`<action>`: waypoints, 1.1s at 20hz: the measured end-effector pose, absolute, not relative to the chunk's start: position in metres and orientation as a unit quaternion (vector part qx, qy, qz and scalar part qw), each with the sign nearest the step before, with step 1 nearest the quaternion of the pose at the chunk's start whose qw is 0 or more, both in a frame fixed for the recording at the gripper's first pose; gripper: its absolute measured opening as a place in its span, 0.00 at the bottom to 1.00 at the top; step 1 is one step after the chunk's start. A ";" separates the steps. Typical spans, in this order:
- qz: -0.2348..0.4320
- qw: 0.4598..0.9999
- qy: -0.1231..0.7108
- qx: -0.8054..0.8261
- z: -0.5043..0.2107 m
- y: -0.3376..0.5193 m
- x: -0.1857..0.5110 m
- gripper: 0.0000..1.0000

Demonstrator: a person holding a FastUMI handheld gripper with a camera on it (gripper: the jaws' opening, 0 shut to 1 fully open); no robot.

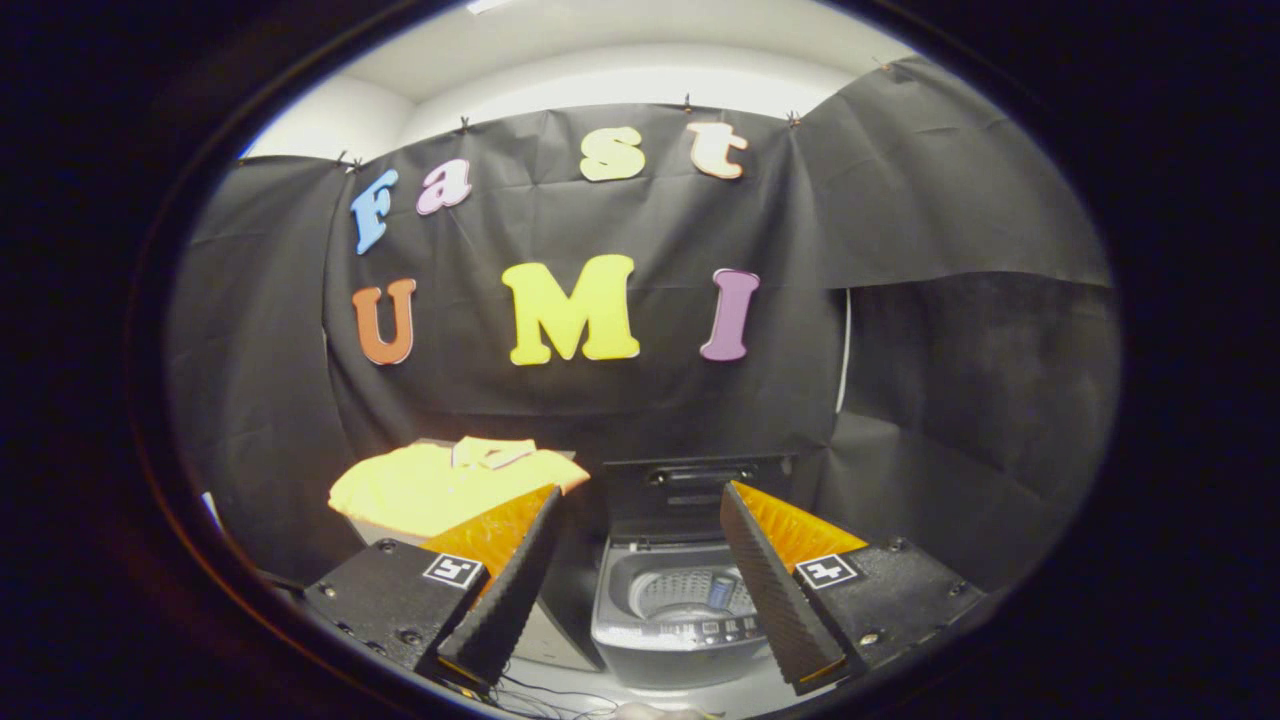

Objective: Put the clothes into the washing machine and then close the washing machine lid.

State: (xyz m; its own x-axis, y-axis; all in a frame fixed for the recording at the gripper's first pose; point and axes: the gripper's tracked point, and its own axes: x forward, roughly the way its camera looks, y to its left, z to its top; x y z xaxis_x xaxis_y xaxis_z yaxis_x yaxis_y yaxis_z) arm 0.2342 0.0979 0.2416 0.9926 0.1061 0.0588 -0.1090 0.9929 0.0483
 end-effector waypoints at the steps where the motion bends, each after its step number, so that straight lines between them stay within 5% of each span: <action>1: 0.064 0.997 -0.022 0.026 0.248 0.108 0.249 0.99; 9: 0.120 0.992 0.034 0.021 0.272 0.198 0.346 0.99; 22: 0.134 0.986 0.097 -0.016 0.239 0.362 0.409 0.99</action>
State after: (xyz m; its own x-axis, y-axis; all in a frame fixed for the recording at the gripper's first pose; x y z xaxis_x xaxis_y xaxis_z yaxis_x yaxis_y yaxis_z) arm 0.4089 0.3622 0.2393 0.9449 0.2619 -0.1963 -0.2683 0.9633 -0.0064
